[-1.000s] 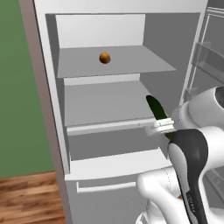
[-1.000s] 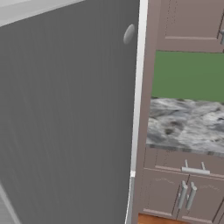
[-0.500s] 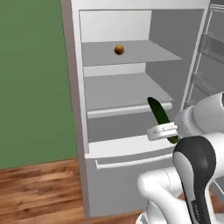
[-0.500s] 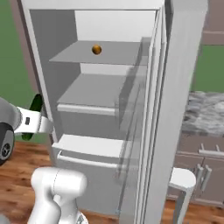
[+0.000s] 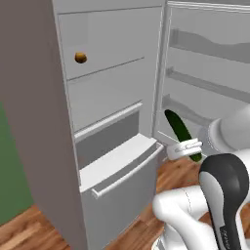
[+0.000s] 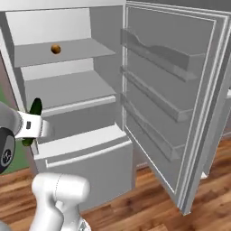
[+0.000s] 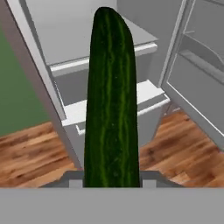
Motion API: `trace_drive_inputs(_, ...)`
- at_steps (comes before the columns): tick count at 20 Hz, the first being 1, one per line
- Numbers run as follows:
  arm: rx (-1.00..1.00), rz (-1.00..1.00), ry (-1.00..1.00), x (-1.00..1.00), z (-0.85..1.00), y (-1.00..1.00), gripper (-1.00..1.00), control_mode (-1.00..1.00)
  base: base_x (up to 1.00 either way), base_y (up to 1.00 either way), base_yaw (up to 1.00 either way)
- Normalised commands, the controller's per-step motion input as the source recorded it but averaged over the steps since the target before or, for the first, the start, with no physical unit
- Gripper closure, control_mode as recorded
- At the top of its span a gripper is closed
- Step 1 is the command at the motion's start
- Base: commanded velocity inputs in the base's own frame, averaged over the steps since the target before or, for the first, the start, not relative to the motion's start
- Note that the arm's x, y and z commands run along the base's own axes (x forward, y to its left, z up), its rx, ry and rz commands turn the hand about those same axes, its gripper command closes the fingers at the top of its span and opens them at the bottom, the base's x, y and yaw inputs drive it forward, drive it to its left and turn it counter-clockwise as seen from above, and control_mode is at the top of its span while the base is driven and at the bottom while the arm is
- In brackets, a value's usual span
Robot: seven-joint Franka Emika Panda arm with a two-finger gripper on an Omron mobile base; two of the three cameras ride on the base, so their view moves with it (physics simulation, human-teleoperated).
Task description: Place the cold items (mango and cucumber) from the fridge in one tupperware on the dining counter. Place the warm items (hot dog and kebab skewer) in the stove area in another tupperware.
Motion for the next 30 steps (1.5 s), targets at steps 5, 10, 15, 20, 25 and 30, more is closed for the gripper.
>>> trace_drive_inputs(5, 0.0, 0.0, 0.0, 0.0, 0.0, 0.0, 1.0, 1.0, -0.29, 0.61, -1.0)
trace_drive_inputs(10, 0.0, 0.0, 0.0, 0.0, 0.0, 0.0, 1.0, 1.0, -0.32, 0.59, -1.0)
trace_drive_inputs(15, 0.0, 0.0, 0.0, 0.0, 0.0, 0.0, 1.0, 1.0, -0.35, 0.51, -1.0)
trace_drive_inputs(20, 0.0, 0.0, 0.0, 0.0, 0.0, 0.0, 1.0, 1.0, -0.44, 0.26, -1.0)
trace_drive_inputs(25, 0.0, 0.0, 0.0, 0.0, 0.0, 0.0, 1.0, 1.0, -0.14, -0.4, -0.66)
trace_drive_inputs(30, 0.0, 0.0, 0.0, 0.0, 0.0, 0.0, 1.0, 1.0, 0.0, -0.93, -0.17)
